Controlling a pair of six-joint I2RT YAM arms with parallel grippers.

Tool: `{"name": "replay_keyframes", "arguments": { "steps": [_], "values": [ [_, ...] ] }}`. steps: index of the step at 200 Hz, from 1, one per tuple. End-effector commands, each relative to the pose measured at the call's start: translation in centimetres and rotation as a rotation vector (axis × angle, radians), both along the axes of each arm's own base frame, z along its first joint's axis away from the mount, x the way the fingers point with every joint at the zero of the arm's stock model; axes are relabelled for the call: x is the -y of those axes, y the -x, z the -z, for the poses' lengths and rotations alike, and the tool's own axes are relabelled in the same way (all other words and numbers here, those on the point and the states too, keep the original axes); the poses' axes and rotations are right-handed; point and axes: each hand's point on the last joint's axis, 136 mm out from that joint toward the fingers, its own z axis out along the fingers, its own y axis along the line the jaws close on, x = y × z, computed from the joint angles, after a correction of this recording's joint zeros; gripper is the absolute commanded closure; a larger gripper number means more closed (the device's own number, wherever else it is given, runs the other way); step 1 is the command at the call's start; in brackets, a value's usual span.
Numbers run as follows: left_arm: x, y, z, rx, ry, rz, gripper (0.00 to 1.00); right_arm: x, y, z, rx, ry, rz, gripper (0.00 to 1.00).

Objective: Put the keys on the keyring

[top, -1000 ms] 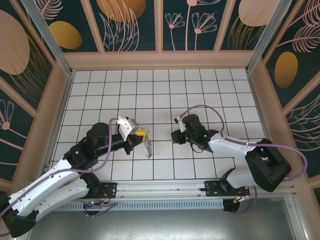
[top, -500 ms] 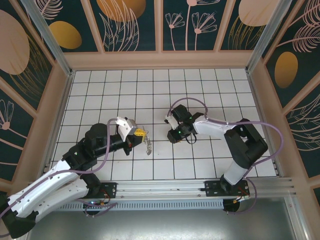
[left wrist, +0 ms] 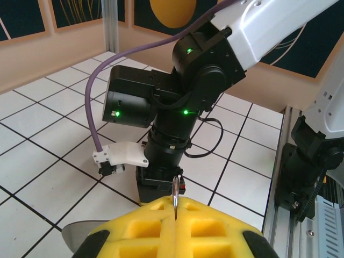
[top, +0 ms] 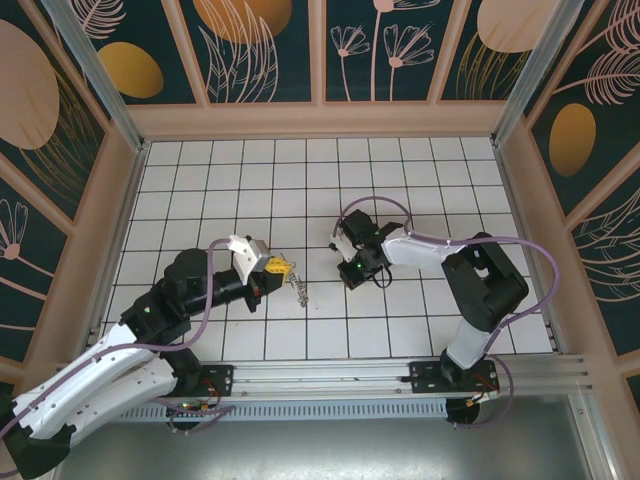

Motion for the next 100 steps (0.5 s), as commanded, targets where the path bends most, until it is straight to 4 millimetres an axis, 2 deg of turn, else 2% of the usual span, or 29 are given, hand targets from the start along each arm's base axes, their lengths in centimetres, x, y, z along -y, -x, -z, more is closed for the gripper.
{"name": "replay_keyframes", "arguments": {
  "steps": [1, 24, 39, 49, 68, 100],
  "values": [
    [0.2, 0.1, -1.6, 0.028, 0.057, 0.010, 1.00, 0.4, -0.6, -1.5, 0.063, 0.020, 0.023, 1.00],
    [0.2, 0.1, -1.5, 0.025, 0.055, 0.011, 1.00, -0.5, -1.4, -4.2, 0.233, -0.029, 0.062, 1.00],
    [0.2, 0.2, -1.7, 0.026, 0.058, 0.013, 1.00, -1.7, -1.1, -6.2, 0.352, -0.136, 0.091, 1.00],
    [0.3, 0.2, -1.7, 0.025, 0.058, 0.016, 1.00, -2.5, -0.5, -6.5, 0.379, -0.220, 0.113, 1.00],
    [0.4, 0.3, -1.8, 0.024, 0.060, 0.025, 1.00, -2.9, 0.4, -4.5, 0.380, -0.280, 0.155, 1.00],
    [0.2, 0.4, -2.2, 0.031, 0.066, 0.022, 1.00, -3.0, 0.7, -1.1, 0.376, -0.238, 0.158, 1.00]
  ]
}}
